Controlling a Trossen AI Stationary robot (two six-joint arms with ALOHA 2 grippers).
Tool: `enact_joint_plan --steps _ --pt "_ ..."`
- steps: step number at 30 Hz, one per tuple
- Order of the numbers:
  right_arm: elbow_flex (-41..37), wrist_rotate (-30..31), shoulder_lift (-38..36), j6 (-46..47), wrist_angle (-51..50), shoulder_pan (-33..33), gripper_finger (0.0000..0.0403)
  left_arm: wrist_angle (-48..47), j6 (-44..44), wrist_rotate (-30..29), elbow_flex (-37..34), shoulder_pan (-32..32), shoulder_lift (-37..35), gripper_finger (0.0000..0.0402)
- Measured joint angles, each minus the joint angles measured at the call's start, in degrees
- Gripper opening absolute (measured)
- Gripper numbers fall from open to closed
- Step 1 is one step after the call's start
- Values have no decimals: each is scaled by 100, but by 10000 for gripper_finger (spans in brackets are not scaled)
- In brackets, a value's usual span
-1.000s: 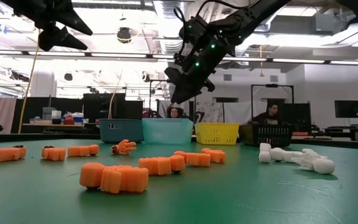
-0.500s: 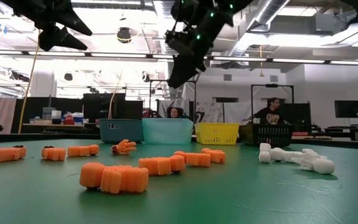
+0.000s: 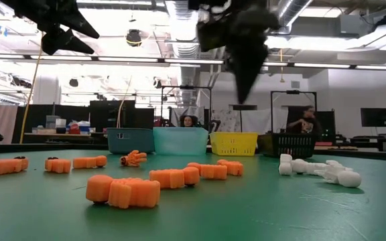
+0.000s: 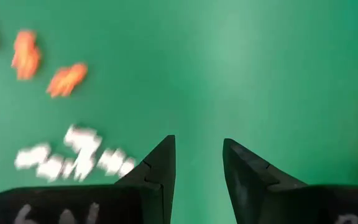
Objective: Sort Halloween decoration
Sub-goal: Put the white skeleton toy into the blue transparent bin
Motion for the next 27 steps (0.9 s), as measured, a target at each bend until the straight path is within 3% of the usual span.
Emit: enact_joint_plan --steps 4,13,27 --pt "-361 -9 -105 -227 10 608 127 -88 3 2 0 1 2 261" --pt "-974 -22 -57 -1262 1094 1521 127 -136 45 4 0 2 2 261" --pt "-1915 192 -50 -1162 2466 1540 127 -173 36 2 0 1 0 261"
